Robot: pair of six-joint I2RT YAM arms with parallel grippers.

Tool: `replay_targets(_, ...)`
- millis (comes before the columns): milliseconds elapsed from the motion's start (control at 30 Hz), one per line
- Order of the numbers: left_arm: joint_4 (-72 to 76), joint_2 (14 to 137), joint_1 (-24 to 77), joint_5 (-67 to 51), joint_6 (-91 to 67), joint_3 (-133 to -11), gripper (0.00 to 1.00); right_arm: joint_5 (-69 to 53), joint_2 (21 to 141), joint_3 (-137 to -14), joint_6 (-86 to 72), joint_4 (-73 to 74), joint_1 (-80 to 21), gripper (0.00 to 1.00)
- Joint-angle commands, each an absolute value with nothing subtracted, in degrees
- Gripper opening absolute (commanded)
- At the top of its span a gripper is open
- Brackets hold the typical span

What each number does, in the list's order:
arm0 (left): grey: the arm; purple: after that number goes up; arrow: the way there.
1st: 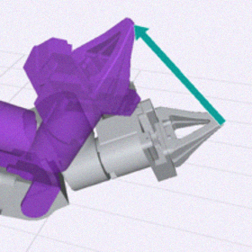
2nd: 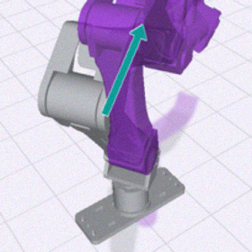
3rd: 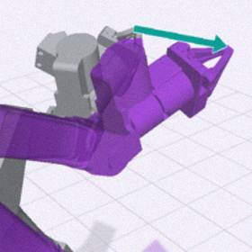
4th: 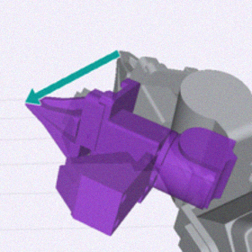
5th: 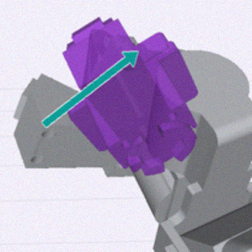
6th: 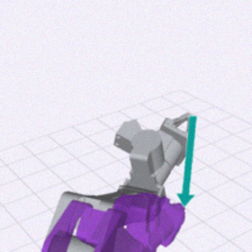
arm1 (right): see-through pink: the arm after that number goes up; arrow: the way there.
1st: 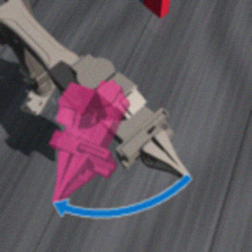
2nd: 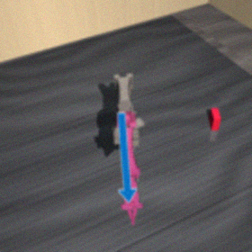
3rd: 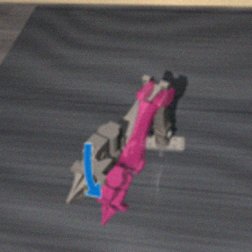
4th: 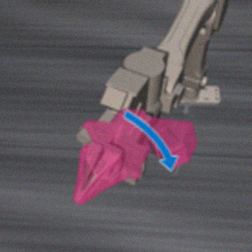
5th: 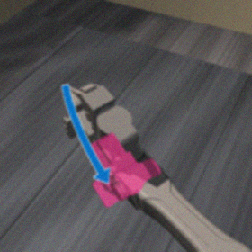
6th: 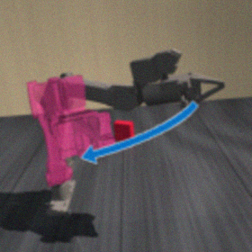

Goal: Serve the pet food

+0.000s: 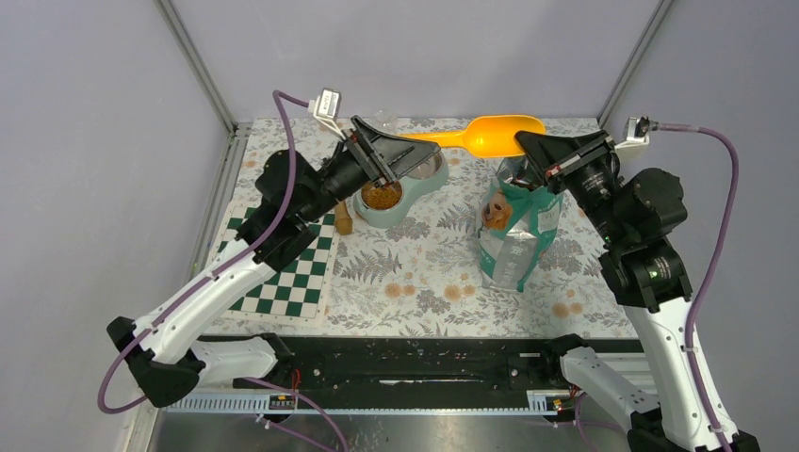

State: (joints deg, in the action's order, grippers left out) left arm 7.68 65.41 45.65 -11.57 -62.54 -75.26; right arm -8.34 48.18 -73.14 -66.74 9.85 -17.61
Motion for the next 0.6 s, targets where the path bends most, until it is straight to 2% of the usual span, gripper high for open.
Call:
replay_targets(0,12.45,67.17,45.79,-10.46,-62.79,-77.25,0.7,-4.87,48.71,-73.83,-68.12,8.37,-18.53,0.0)
replay_targets(567,19.7,68.45,46.05,-8.07,-61.09,-75.19,0.55,-5.27,51.79,-78.11,-64.84,17.78,-18.63,0.0)
